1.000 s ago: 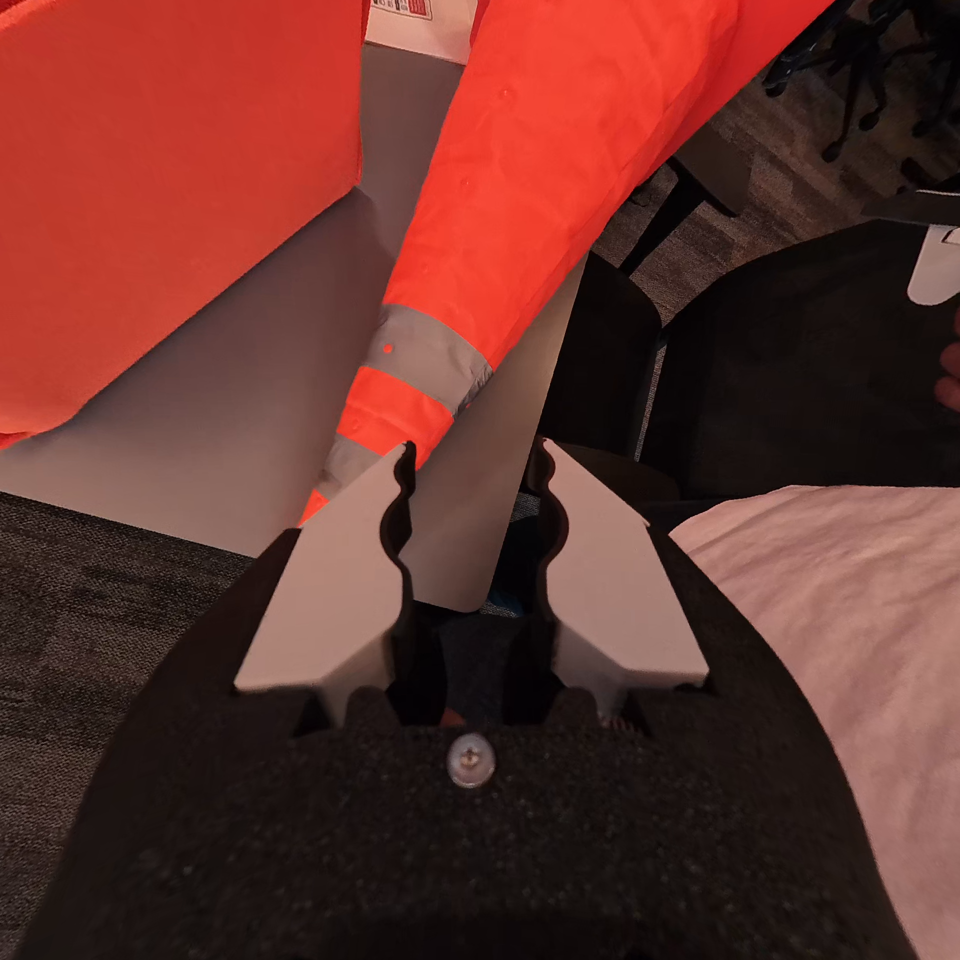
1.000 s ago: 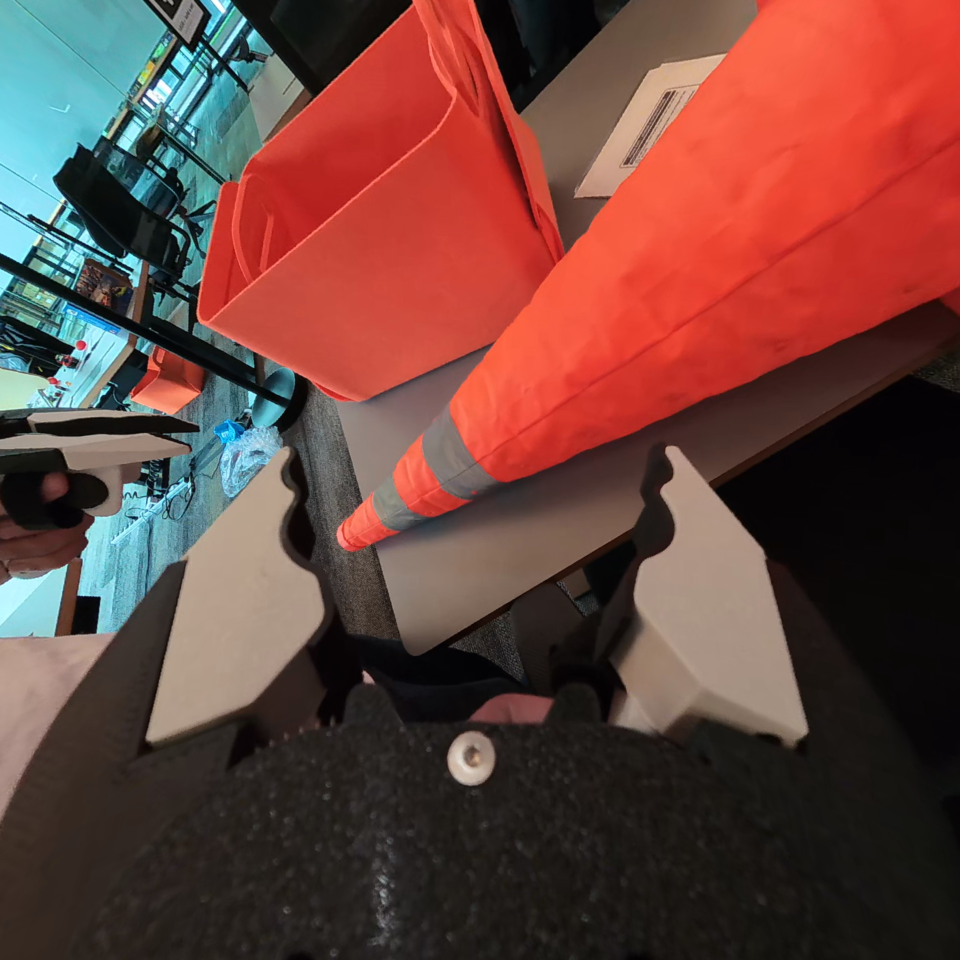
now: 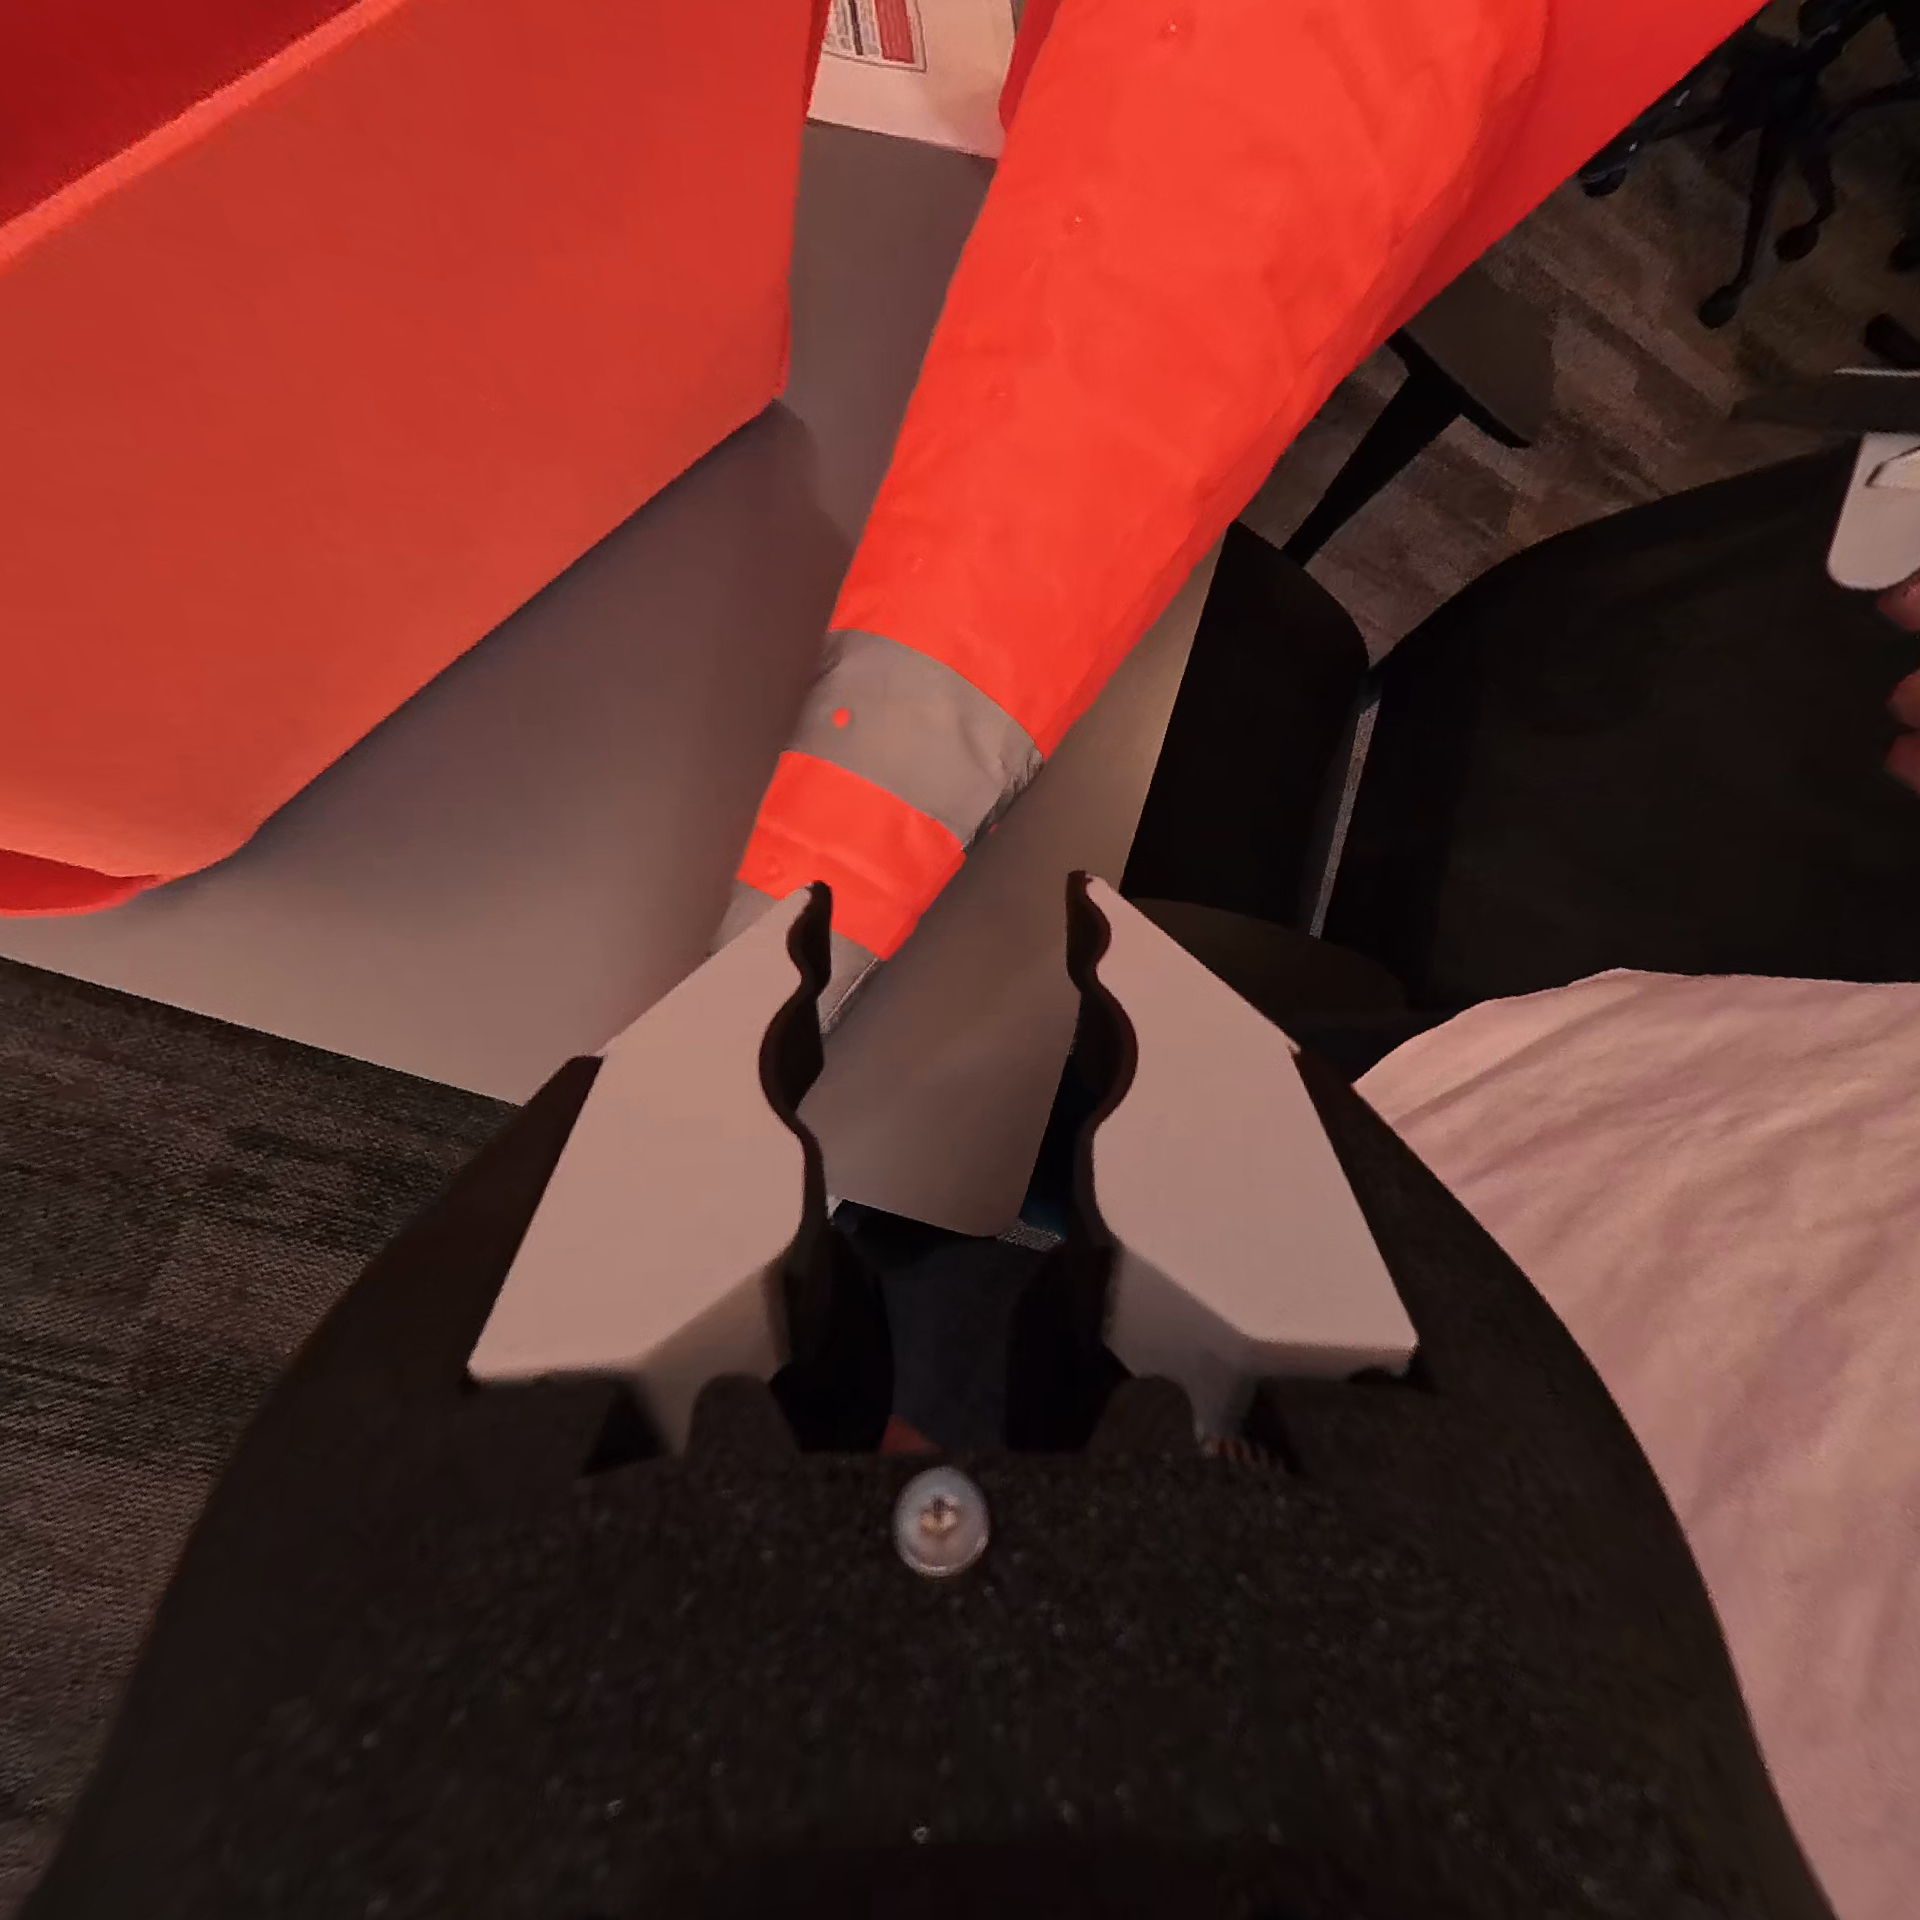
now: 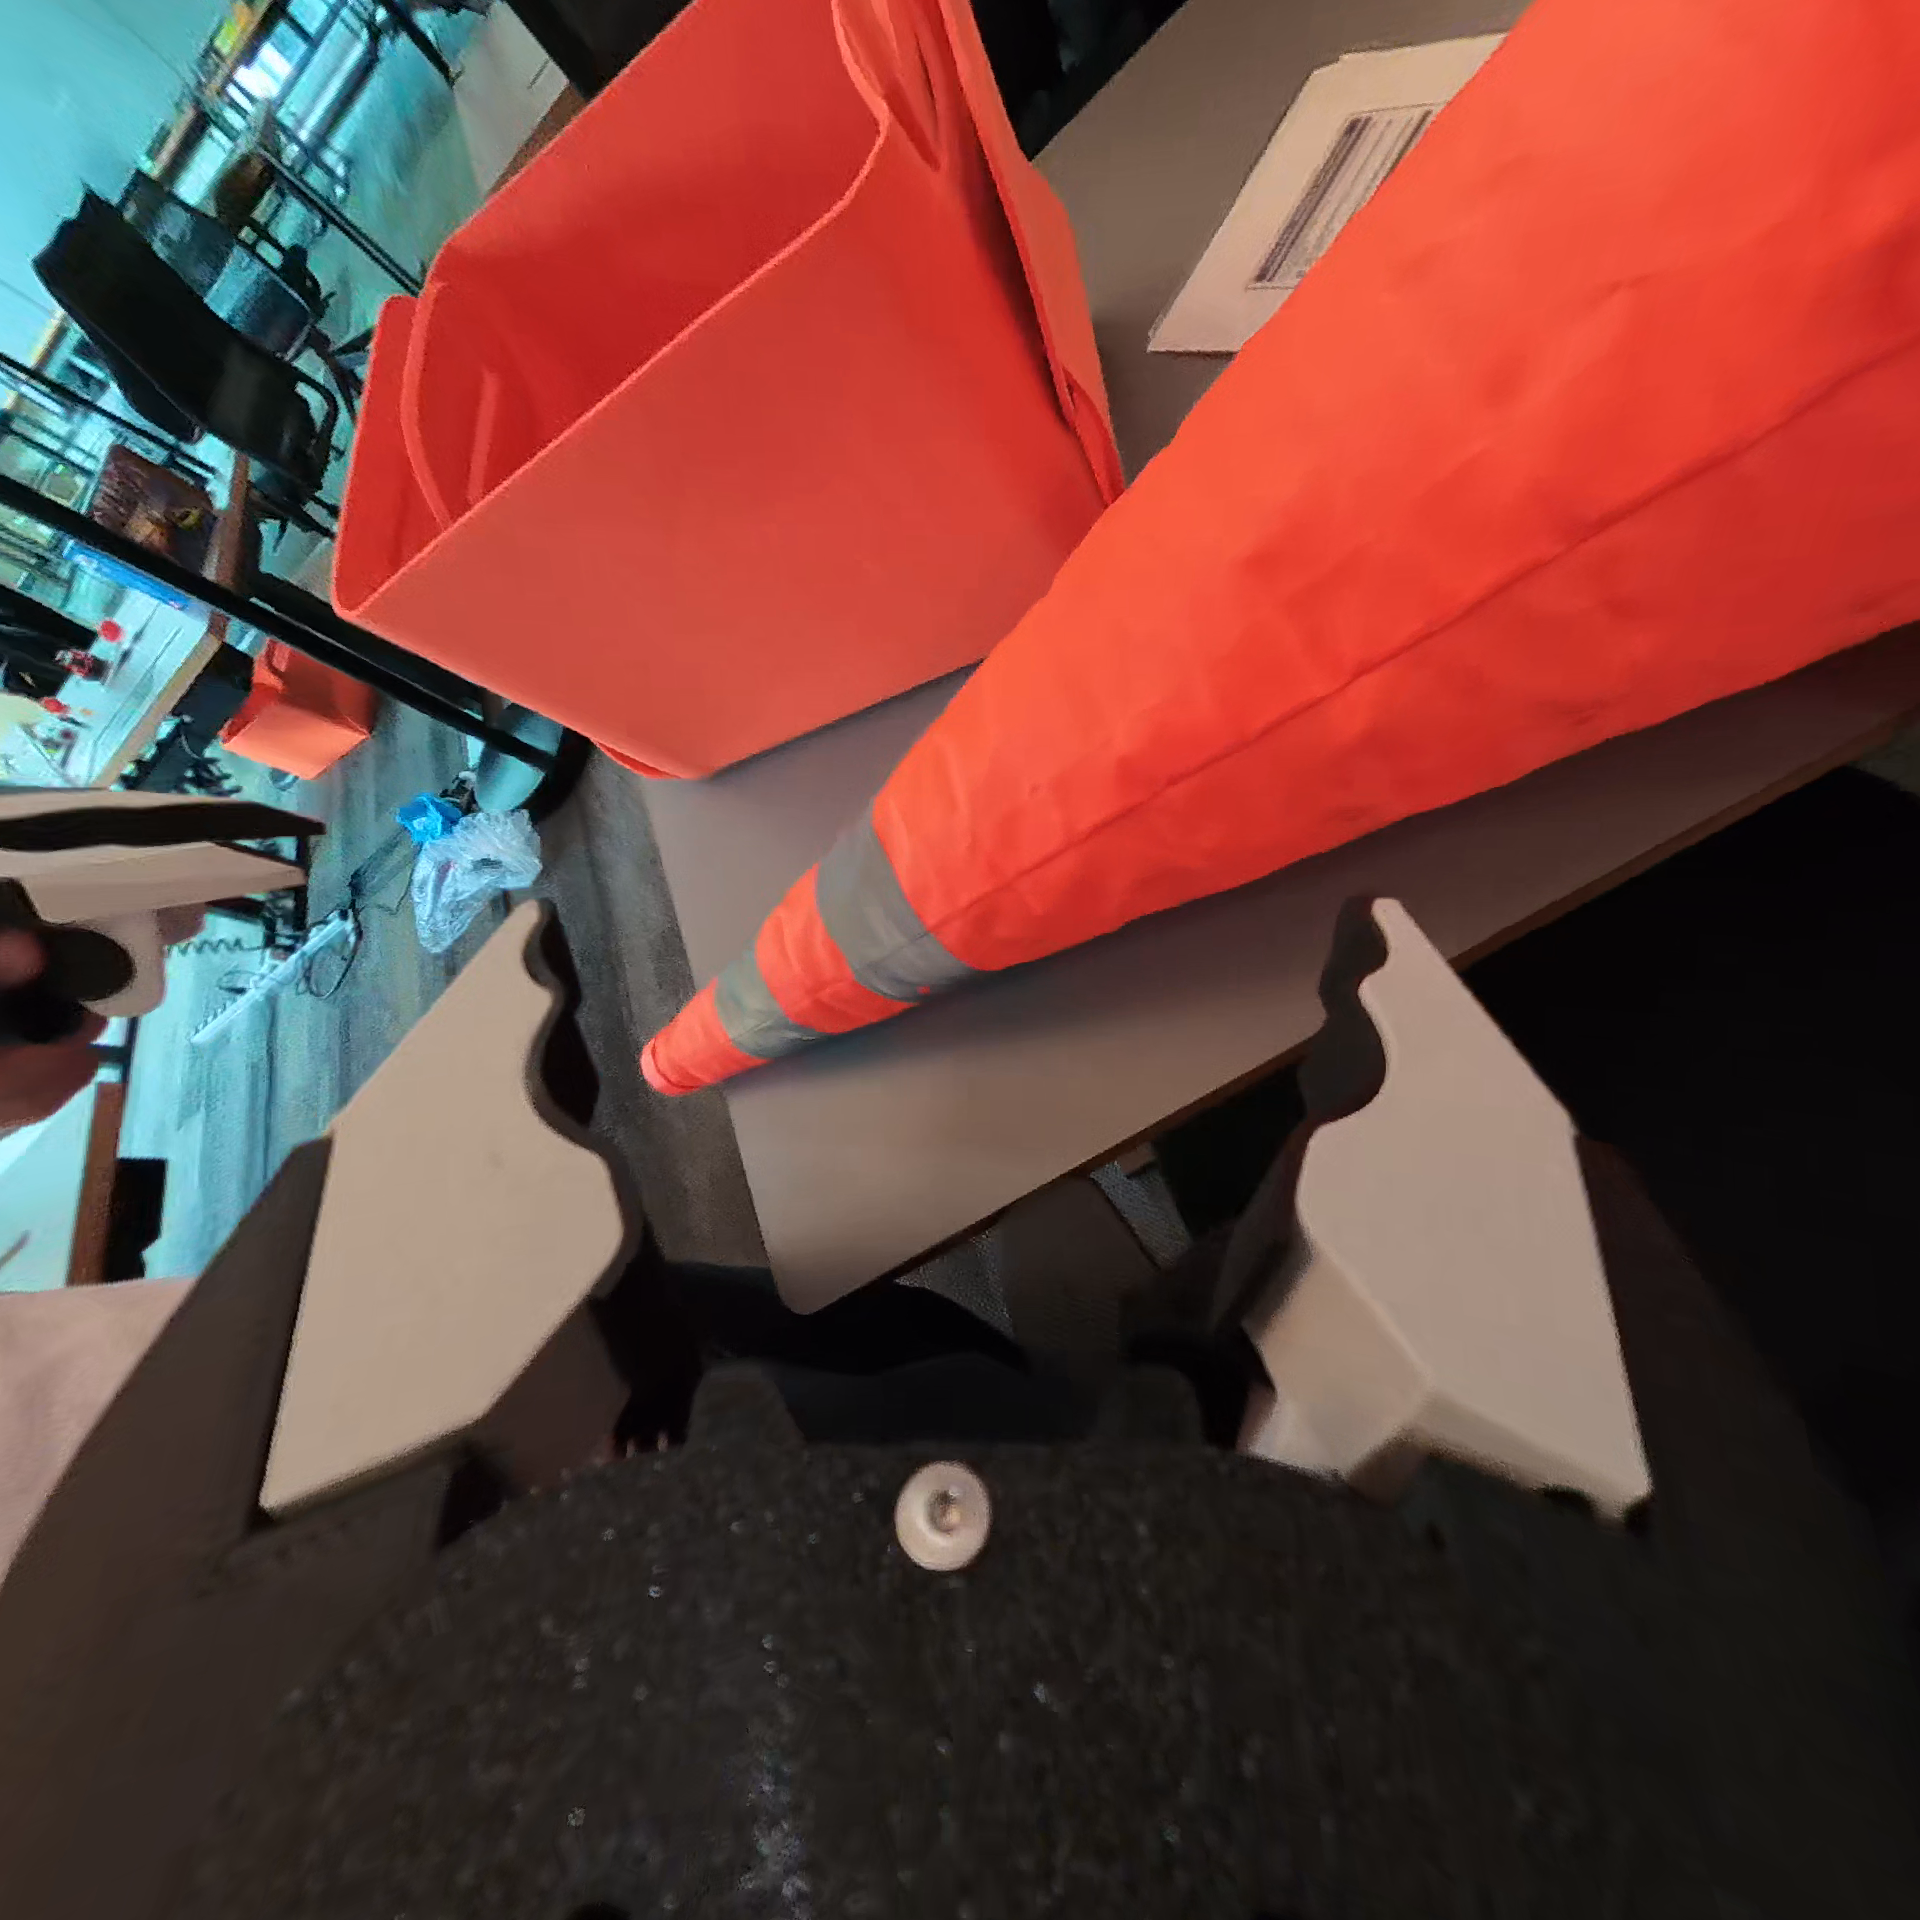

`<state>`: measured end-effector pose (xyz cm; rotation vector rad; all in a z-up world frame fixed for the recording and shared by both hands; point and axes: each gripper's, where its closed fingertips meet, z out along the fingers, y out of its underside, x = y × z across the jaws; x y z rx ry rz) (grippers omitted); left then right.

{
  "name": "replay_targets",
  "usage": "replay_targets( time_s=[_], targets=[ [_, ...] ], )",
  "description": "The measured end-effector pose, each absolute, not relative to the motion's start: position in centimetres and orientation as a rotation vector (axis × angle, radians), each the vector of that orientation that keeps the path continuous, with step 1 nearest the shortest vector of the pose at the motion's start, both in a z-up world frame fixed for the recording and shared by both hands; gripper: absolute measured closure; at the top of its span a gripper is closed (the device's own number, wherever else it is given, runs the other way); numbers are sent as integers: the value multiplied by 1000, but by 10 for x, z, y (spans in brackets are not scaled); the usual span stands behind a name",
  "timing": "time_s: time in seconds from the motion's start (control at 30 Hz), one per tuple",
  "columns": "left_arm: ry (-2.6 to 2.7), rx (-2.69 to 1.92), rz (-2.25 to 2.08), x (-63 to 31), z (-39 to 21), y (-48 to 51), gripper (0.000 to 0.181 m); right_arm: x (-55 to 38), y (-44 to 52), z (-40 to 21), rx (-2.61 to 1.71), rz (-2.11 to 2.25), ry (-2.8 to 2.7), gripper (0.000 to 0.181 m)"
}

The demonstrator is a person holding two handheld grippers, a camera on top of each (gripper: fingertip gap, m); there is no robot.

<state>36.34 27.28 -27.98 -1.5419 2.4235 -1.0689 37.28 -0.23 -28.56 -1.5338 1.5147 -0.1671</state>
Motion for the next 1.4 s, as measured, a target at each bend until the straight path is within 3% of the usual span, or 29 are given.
replay_targets(
  time_s=[0.17,0.33,0.87,1.03,1.13,1.27,1.4],
  targets=[
    [2423,-1587,-1080,360,-285,275,134,383,9,-273,-1469,-101,1490,51],
    [2399,-1556,-1067,365,-284,278,134,388,25,-255,-1406,-65,1417,76],
    [2293,-1478,-1146,382,-263,273,134,413,57,-201,-1570,-309,1176,103],
    [2275,-1402,-1161,389,-256,270,134,417,59,-194,-1615,-354,1156,101],
    [2265,-1374,-1227,396,-244,265,134,413,62,-208,-1564,-195,1232,78],
    [2302,-1389,-1409,405,-220,253,133,408,63,-211,-1286,94,1324,62],
    [2361,-1214,-1272,428,-207,263,106,423,61,-208,-1114,205,1329,58]
  ],
)
